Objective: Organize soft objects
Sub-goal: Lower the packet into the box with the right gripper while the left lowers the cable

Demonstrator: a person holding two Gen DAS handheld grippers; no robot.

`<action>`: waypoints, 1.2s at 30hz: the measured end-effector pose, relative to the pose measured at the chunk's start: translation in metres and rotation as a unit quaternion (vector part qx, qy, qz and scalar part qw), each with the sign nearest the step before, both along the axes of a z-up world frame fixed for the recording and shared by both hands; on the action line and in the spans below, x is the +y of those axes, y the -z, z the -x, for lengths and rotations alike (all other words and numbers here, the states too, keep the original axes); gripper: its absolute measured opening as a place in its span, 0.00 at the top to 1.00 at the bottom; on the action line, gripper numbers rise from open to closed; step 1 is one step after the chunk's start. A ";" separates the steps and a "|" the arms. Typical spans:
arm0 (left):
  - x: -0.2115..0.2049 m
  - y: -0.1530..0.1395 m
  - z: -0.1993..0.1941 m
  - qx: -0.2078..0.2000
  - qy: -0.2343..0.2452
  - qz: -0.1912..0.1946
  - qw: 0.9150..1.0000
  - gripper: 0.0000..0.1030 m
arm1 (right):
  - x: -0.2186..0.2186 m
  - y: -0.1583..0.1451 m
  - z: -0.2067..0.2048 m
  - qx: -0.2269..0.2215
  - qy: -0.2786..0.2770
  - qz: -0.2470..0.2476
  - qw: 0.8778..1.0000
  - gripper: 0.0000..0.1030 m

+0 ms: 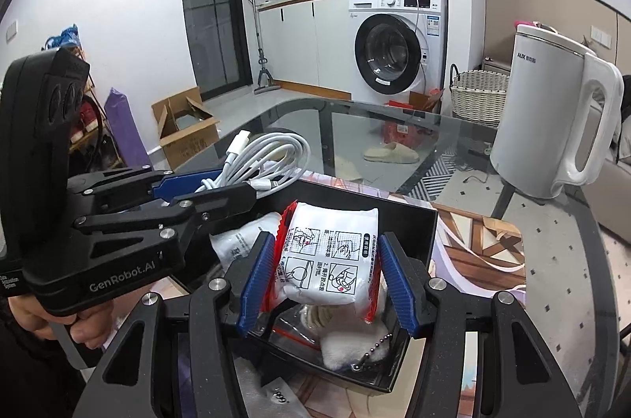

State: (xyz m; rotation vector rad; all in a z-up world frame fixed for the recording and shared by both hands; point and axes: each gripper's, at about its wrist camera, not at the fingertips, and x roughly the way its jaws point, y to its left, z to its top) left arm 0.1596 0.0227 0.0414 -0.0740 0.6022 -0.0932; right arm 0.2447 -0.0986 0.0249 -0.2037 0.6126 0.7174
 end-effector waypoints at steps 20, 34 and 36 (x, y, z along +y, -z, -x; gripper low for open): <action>-0.012 0.017 -0.013 0.032 0.043 -0.009 0.999 0.74 | 0.003 0.014 -0.005 0.004 0.008 0.025 1.000 0.46; -0.014 0.020 -0.012 0.031 0.041 -0.020 0.998 0.74 | 0.001 0.014 -0.009 0.004 0.016 0.016 1.000 0.45; -0.014 0.020 -0.012 0.029 0.041 -0.026 0.998 0.74 | 0.001 0.013 -0.009 0.003 0.015 0.014 1.000 0.43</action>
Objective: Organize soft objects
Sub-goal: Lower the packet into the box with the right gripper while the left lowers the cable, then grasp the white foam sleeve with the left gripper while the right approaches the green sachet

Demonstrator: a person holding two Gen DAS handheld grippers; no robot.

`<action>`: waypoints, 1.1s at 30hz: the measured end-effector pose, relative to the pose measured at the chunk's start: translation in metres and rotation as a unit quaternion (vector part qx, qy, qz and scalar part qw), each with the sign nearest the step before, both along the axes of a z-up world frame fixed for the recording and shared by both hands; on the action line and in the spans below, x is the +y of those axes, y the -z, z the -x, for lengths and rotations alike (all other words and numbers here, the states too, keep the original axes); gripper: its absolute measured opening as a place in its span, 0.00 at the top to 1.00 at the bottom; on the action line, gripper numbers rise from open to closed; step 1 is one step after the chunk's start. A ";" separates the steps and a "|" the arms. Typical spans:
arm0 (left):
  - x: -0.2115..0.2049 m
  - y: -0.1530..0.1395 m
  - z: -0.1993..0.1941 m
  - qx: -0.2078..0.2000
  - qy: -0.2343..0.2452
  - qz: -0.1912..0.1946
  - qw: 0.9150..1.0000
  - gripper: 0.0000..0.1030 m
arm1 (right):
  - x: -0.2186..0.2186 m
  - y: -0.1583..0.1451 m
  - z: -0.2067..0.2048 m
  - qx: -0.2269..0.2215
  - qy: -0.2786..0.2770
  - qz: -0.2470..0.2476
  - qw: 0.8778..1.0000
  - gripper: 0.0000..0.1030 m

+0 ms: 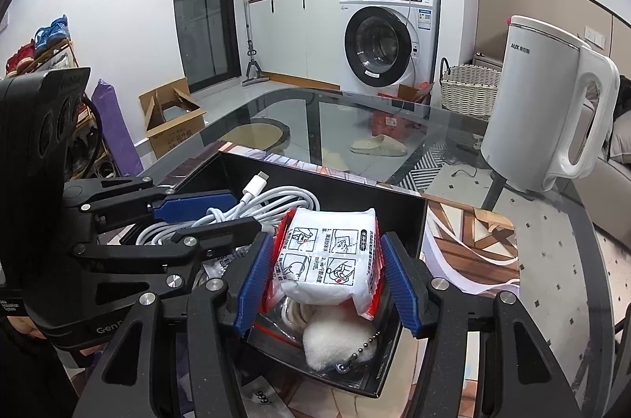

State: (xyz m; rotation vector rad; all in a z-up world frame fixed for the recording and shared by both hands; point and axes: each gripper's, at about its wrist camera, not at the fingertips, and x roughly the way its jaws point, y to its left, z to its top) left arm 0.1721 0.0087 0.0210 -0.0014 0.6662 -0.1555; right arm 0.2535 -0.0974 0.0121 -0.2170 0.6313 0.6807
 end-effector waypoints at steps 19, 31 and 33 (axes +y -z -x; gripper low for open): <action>-0.002 -0.020 0.032 -0.007 -0.007 0.016 1.000 0.24 | -0.060 -0.025 0.035 -0.007 0.036 -0.050 0.998 0.01; 0.000 -0.012 0.083 -0.011 -0.040 0.015 0.999 0.00 | -0.093 0.006 0.069 0.002 0.043 0.022 0.999 0.00; 0.000 -0.006 0.090 0.000 -0.043 0.026 0.999 0.00 | -0.095 0.013 0.072 0.001 0.048 0.036 0.998 0.00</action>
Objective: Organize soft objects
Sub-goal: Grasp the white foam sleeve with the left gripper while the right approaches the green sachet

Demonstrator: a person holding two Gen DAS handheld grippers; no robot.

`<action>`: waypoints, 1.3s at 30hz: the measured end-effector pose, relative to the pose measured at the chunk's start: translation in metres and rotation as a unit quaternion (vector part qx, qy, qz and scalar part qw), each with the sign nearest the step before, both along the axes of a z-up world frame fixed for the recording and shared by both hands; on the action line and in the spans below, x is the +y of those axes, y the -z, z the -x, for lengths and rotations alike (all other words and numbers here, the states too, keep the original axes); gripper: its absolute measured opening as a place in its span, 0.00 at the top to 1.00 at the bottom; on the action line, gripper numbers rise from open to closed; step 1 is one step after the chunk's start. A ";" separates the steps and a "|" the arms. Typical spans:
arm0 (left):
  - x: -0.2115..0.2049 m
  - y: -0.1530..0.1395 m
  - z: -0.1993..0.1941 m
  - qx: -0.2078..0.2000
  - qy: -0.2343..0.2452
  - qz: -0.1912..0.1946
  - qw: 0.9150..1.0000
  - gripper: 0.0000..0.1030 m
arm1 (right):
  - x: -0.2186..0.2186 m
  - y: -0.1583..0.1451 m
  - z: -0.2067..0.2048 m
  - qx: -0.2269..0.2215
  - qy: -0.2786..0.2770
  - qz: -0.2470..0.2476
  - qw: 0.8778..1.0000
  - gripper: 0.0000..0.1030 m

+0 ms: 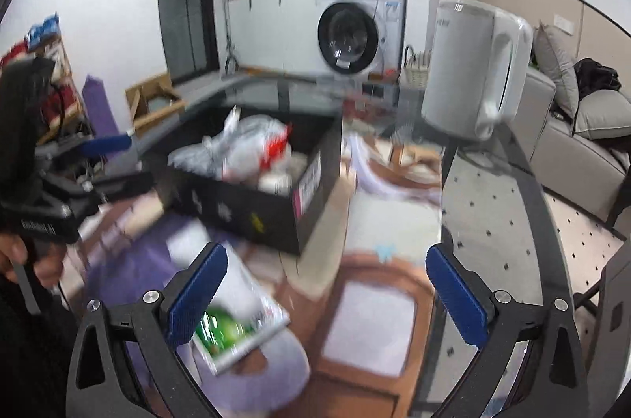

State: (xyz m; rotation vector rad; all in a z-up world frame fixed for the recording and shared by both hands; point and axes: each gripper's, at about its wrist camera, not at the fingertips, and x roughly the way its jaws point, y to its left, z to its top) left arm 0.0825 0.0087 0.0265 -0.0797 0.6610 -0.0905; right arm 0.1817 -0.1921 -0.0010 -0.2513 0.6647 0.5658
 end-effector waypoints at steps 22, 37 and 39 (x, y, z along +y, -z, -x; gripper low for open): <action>-0.010 0.025 0.004 0.046 0.030 -0.027 0.998 0.00 | 0.049 0.043 0.013 0.060 -0.071 0.067 0.993 0.01; -0.026 0.030 -0.007 0.079 0.065 0.004 0.995 0.00 | 0.033 0.041 0.018 0.073 -0.095 0.078 0.990 0.01; -0.030 0.031 -0.010 0.087 0.069 0.010 0.994 0.00 | 0.031 0.041 0.018 0.076 -0.098 0.074 0.990 0.00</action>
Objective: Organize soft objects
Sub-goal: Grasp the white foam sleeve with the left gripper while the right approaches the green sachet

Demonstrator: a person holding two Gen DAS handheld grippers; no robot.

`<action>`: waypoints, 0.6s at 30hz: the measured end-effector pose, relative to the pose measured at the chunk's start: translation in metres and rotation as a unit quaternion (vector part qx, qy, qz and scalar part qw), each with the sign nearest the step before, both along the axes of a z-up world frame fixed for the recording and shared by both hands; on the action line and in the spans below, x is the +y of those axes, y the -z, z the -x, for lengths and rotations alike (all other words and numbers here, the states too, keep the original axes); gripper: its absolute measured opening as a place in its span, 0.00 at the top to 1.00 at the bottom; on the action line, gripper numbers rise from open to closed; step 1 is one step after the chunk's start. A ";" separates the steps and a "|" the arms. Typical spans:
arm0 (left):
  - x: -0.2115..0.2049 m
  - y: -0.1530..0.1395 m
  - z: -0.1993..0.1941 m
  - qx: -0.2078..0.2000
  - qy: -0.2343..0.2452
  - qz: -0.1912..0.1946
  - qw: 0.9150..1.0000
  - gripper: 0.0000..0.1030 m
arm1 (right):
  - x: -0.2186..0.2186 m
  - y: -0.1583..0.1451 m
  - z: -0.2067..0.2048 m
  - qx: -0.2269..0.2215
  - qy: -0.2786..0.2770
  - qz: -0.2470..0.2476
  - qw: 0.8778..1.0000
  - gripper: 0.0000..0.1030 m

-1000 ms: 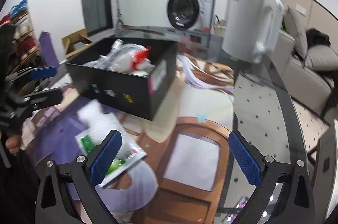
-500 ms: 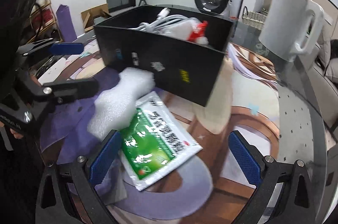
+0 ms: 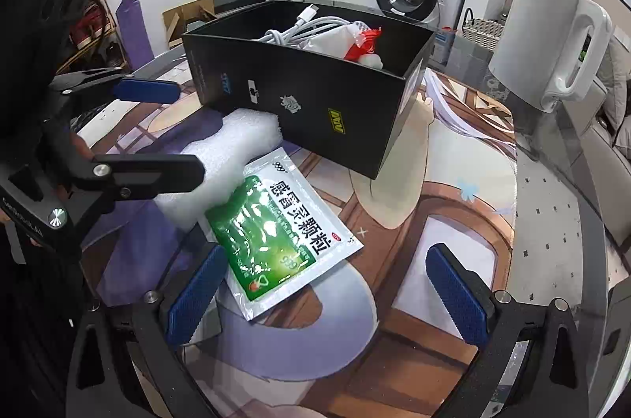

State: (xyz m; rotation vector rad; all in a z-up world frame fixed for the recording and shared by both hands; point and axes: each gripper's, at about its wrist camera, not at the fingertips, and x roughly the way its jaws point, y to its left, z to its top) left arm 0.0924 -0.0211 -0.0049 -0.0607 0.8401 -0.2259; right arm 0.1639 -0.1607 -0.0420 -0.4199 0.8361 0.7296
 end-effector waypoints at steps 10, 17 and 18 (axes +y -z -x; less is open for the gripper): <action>0.007 0.017 -0.008 0.038 -0.030 -0.007 0.999 0.04 | 0.006 0.002 0.003 0.004 -0.011 0.002 1.000 0.01; 0.004 0.017 0.000 0.023 -0.005 -0.012 1.000 0.36 | 0.014 0.003 -0.003 0.012 -0.017 0.000 1.000 0.01; 0.003 0.016 0.001 0.020 -0.001 -0.015 1.000 0.48 | 0.015 0.004 -0.004 0.013 -0.019 0.000 1.000 0.01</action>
